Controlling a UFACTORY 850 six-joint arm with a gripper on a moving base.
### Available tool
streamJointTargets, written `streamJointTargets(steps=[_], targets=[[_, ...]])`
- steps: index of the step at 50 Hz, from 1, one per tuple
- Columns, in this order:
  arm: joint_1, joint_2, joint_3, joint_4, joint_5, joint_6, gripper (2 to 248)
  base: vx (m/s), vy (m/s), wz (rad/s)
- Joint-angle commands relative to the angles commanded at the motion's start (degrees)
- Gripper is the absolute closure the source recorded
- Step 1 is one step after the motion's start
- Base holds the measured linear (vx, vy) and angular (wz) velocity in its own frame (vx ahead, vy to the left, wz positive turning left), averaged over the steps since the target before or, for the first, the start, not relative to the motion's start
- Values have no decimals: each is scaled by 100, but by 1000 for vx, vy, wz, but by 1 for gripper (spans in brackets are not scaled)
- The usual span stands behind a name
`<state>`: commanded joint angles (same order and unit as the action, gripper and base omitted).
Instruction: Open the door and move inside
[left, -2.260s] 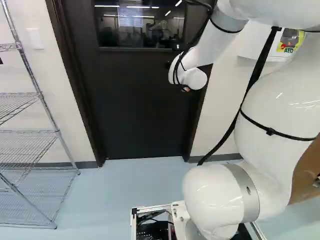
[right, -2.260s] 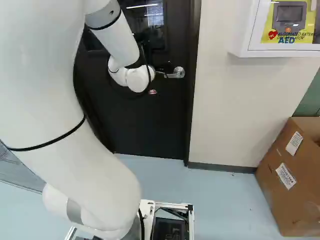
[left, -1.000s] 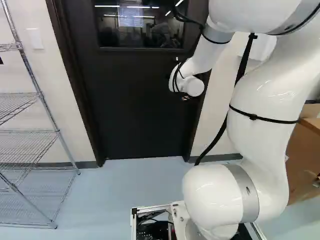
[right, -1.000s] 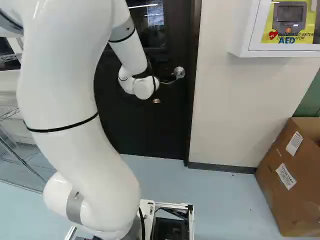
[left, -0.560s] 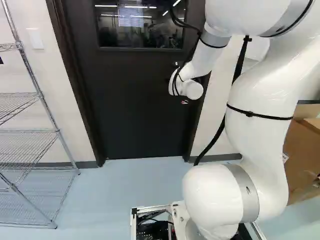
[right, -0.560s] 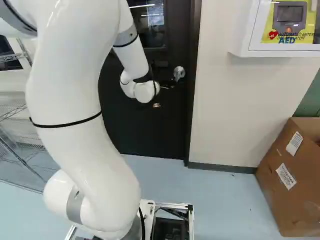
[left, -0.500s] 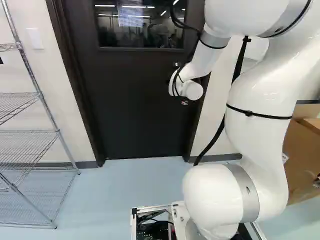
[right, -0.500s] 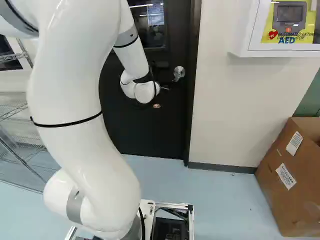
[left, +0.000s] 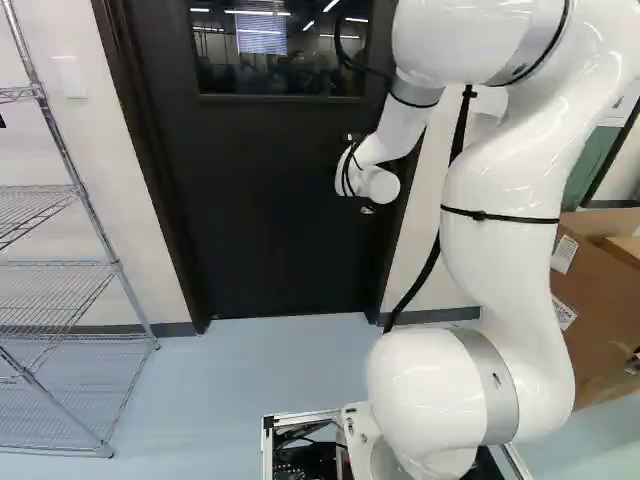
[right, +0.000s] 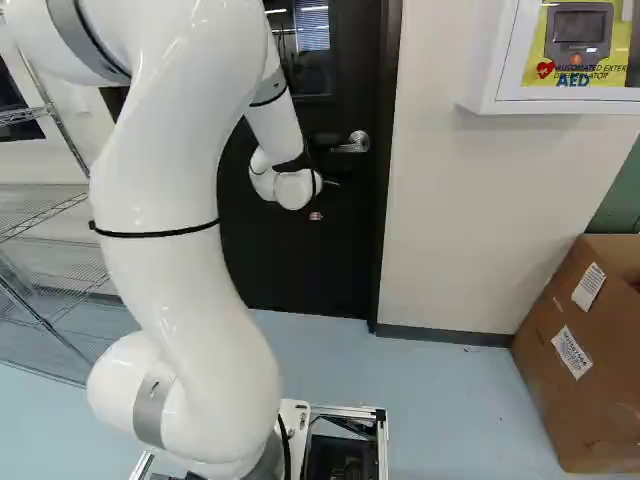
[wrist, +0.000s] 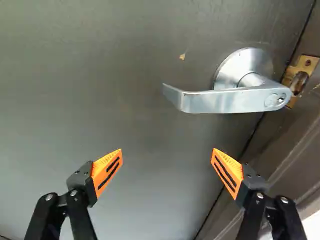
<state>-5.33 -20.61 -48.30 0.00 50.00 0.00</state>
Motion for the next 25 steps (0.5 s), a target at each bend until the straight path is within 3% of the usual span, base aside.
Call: streamJointTargets(steps=[25], targets=[[34, -678, -828, 0, 0, 0, 3, 0, 0, 0]])
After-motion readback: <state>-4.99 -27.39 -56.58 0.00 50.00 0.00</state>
